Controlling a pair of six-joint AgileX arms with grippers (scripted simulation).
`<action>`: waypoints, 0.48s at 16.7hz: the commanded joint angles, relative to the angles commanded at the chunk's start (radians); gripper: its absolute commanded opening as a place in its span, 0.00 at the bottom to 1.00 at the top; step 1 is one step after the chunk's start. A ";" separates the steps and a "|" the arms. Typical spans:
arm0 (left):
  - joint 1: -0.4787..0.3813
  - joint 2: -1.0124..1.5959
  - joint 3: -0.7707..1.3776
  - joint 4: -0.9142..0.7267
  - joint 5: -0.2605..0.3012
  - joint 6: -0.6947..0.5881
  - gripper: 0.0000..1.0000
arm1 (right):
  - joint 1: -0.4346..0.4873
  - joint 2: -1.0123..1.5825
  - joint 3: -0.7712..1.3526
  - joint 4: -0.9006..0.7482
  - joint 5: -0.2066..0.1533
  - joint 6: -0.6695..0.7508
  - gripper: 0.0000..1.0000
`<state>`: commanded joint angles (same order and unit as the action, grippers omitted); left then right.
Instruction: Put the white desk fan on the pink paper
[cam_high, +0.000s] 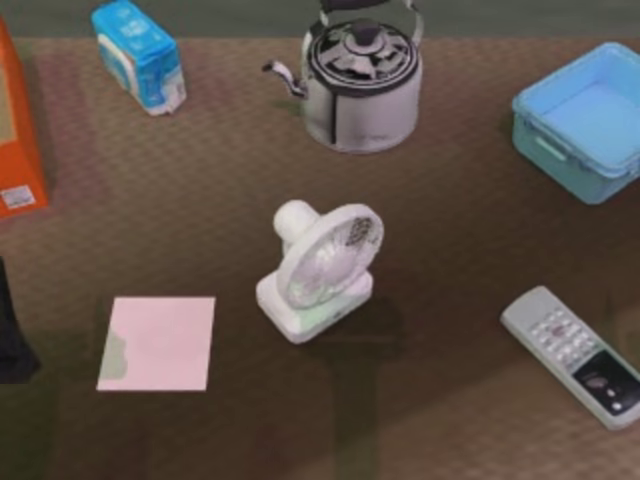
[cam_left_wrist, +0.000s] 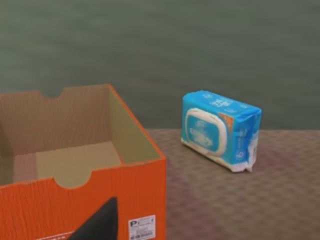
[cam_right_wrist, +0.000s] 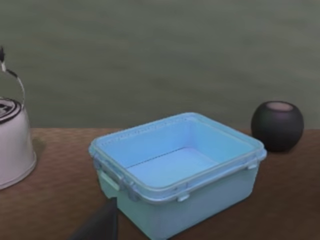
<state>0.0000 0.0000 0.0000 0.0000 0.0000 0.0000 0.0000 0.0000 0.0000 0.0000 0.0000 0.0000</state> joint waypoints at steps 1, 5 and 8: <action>0.000 0.000 0.000 0.000 0.000 0.000 1.00 | 0.000 0.000 0.000 0.000 0.000 0.000 1.00; -0.024 0.059 0.054 -0.054 0.006 0.011 1.00 | 0.000 0.000 0.000 0.000 0.000 0.000 1.00; -0.077 0.203 0.189 -0.180 0.017 0.033 1.00 | 0.000 0.000 0.000 0.000 0.000 0.000 1.00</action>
<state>-0.0769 0.2027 0.1893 -0.1797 0.0175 0.0330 0.0000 0.0000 0.0000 0.0000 0.0000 0.0000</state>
